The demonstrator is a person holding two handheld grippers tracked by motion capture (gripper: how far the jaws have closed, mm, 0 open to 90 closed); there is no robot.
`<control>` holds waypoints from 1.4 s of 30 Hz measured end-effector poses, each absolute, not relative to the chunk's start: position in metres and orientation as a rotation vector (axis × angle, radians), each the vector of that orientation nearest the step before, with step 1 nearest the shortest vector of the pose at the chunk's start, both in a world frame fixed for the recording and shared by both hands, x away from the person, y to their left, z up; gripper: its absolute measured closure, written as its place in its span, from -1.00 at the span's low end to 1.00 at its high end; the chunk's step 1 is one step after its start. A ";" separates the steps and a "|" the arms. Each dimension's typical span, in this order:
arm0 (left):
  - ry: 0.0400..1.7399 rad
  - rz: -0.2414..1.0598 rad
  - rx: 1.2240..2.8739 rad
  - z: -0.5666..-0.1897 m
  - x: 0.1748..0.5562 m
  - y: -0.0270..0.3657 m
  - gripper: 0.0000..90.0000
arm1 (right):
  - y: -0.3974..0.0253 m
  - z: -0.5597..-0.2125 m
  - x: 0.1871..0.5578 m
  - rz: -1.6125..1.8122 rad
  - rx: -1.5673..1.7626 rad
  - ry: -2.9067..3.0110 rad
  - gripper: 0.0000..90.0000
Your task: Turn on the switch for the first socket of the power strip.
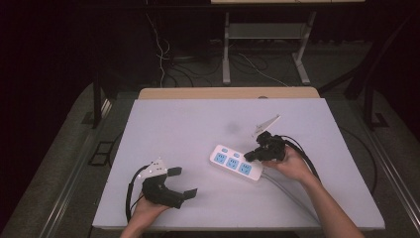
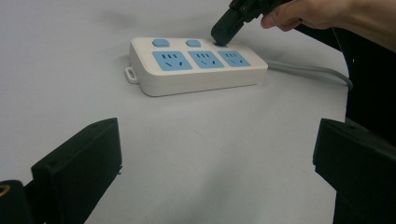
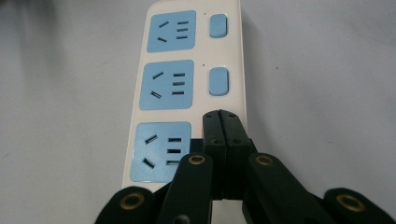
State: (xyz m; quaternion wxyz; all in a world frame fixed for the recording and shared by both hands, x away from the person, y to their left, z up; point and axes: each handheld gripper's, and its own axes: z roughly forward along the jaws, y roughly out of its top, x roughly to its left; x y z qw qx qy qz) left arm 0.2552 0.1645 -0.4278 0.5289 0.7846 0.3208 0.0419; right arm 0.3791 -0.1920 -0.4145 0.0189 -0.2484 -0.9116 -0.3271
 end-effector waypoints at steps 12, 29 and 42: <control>0.758 0.099 1.880 -0.428 0.255 0.163 -1.00 | -0.186 -0.409 0.378 -0.938 -0.746 -2.876 1.00; 0.752 0.095 1.884 -0.428 0.254 0.161 -1.00 | -0.198 -0.390 0.374 -1.032 -0.764 -2.866 0.99; 0.752 0.095 1.878 -0.428 0.253 0.161 -1.00 | -0.221 -0.368 0.365 -1.117 -0.819 -2.852 0.99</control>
